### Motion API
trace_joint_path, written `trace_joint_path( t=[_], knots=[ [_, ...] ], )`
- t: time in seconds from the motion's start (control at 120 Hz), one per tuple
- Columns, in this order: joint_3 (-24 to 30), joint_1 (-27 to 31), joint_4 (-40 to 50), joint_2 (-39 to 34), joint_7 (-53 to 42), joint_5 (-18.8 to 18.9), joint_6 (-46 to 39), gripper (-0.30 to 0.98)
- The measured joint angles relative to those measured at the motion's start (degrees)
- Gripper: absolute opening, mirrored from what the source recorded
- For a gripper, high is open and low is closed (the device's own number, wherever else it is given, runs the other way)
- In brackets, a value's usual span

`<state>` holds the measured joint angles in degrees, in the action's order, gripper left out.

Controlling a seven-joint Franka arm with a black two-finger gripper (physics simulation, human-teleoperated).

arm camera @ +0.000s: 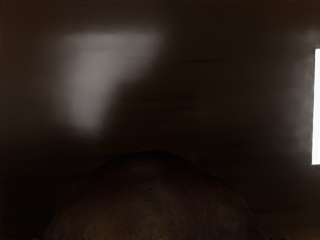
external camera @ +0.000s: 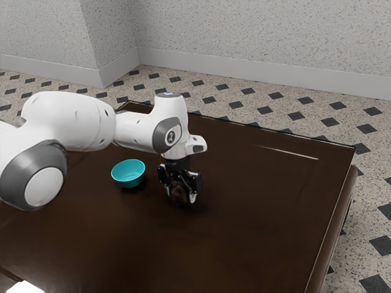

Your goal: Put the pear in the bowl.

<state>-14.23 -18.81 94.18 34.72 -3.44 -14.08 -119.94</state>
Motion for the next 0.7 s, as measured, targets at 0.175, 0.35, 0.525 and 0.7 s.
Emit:
trace_joint_path(
  t=[0.175,0.35,0.525,0.7],
  knots=[
    [0.00,0.00,0.03,-0.37,0.30,0.21,0.15,0.38],
    [-1.56,-0.07,-0.01,-5.56,0.96,2.03,1.19,0.23],
    [-8.06,-0.01,0.19,-10.66,1.67,5.42,3.84,0.20],
    [-14.25,0.14,2.75,-13.56,1.42,6.37,6.31,0.22]
  ],
)
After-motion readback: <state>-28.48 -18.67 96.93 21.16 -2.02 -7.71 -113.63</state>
